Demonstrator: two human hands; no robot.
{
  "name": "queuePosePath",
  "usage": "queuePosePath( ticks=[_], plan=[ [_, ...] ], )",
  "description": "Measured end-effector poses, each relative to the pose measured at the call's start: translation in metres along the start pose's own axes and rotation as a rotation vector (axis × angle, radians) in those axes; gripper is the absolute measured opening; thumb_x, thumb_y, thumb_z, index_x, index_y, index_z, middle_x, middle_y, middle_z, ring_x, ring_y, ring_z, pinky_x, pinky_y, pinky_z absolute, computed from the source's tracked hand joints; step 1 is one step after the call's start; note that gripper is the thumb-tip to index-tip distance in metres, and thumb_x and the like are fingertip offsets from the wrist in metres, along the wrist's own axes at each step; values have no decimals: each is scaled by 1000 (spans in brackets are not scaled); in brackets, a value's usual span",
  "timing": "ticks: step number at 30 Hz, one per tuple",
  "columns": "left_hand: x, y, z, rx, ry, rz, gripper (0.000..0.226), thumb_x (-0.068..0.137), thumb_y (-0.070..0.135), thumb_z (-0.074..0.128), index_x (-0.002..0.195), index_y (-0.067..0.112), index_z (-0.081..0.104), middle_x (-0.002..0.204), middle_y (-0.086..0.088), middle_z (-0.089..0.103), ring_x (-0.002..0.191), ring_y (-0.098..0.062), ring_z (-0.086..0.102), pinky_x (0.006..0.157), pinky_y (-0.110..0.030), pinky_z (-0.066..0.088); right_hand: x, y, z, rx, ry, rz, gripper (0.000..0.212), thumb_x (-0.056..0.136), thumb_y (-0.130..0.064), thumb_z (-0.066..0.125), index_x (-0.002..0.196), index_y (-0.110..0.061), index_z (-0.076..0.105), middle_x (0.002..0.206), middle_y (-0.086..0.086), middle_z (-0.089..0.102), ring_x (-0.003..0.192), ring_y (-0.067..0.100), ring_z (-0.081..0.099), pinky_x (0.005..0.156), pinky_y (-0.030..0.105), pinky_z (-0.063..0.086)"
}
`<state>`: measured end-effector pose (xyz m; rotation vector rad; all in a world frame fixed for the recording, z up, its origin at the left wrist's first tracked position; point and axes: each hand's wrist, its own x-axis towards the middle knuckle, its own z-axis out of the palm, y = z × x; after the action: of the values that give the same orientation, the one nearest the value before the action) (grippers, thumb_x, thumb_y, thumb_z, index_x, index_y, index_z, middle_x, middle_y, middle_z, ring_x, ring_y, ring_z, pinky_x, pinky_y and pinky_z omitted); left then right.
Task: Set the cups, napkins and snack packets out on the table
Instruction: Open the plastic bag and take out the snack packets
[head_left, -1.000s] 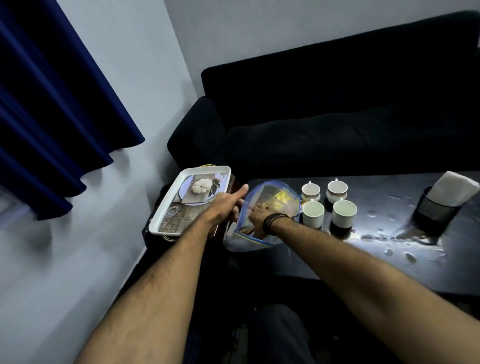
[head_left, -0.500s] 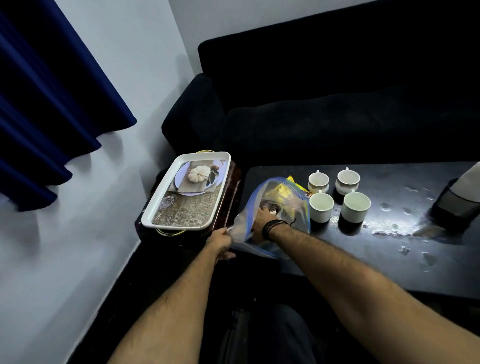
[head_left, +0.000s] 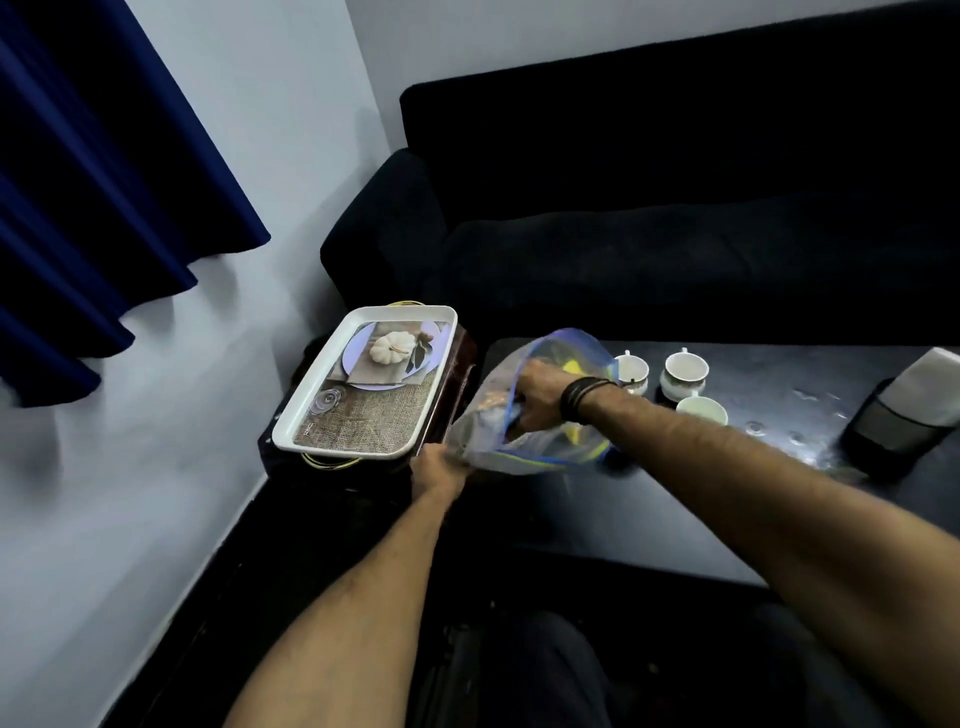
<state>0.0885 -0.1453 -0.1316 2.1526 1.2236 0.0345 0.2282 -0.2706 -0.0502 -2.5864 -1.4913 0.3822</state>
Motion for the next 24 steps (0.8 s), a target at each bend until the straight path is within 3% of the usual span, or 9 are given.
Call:
queuePosePath(
  ticks=[2,6,8,11,13,15,18,20,24],
  plan=[
    [2,1,-4,11,60,-49,38,88,22,69,119,-1,68,121,-23,67,117,-37,63,95,-38,50,-5,6,-15,45,70,-33,28,68,-43,78,87,-27,65,90,-1,64,97,21,62,75,26,36],
    [6,-5,-13,-100,60,-228,47,85,18,69,127,0,59,130,-24,61,119,-38,62,97,-42,53,-23,17,-49,217,100,-102,55,68,-44,81,115,-26,61,110,-5,65,100,13,58,87,29,44],
    [-2,-3,-13,-62,20,-245,57,77,27,77,127,6,59,130,-17,62,115,-36,64,94,-40,55,-31,25,-60,367,139,-73,55,68,-43,82,116,-31,60,107,-9,66,98,12,62,84,29,48],
    [-17,8,-14,75,150,30,82,55,46,89,126,19,57,127,-4,56,113,-30,63,86,-37,52,-38,32,-63,540,170,1,58,68,-40,83,120,-30,60,117,-6,66,106,14,62,93,32,51],
    [-24,18,-16,95,299,290,100,46,51,91,131,20,48,130,-3,53,117,-28,56,93,-38,46,-39,35,-58,543,203,47,62,73,-35,80,130,-26,56,125,-2,63,114,20,59,97,34,48],
    [-25,33,-22,53,388,419,117,43,58,89,141,20,41,136,-4,53,122,-28,50,97,-39,41,-42,37,-51,615,208,58,60,73,-34,81,127,-28,57,119,-4,65,109,21,62,94,37,52],
    [-23,52,-34,-76,368,517,125,42,64,86,149,28,31,142,-1,51,127,-27,45,99,-41,39,-48,38,-51,797,217,24,48,67,-34,85,110,-34,63,109,-3,71,96,19,69,83,40,60],
    [-20,60,-38,-93,363,569,114,49,61,87,145,24,40,140,-1,54,126,-24,47,100,-38,38,-53,40,-56,918,224,2,41,66,-35,85,102,-33,67,105,0,74,94,19,71,79,38,61],
    [-16,68,-40,-64,502,511,37,77,43,77,98,12,72,108,-9,70,106,-29,60,86,-35,41,-61,51,-68,1104,284,18,43,68,-28,83,108,-17,70,100,7,75,87,20,72,77,37,59]
  ],
)
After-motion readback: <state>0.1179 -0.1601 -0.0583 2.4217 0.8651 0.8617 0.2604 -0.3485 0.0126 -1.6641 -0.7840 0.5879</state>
